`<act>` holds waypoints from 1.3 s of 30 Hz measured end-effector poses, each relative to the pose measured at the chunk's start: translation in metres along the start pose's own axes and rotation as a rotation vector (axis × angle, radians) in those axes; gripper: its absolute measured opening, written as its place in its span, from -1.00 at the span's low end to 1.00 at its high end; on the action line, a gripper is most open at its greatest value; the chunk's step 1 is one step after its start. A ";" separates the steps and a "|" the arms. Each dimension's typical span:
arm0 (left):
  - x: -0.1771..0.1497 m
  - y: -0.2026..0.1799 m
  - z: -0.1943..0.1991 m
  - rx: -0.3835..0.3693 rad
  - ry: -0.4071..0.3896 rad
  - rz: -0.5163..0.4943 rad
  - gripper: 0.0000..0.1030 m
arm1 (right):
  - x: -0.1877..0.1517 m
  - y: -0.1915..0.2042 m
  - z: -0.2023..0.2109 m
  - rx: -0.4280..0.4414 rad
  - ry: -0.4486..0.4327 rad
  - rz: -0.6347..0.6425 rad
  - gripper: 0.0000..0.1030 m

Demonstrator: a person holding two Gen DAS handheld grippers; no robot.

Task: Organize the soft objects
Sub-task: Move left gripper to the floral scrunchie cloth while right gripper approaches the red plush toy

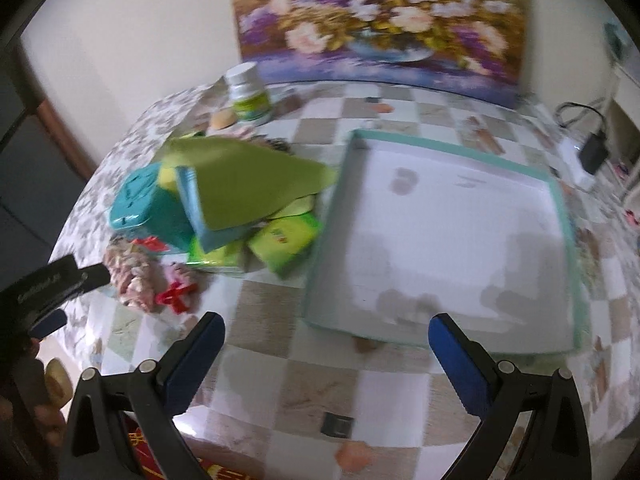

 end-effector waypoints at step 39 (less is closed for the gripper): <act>0.017 -0.010 -0.098 0.069 0.179 -0.208 0.81 | -0.003 0.151 -0.111 0.124 0.152 0.212 0.55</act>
Point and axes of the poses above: each gripper's, at about its wrist camera, not at the fingertips, and z roughly against the way its jaws point, y to its left, x to its top, the point moved 9 cm from there along -z, roughly the way its jaws point, and after that the axes turned 3 degrees about -x, right-handed, at the moved point
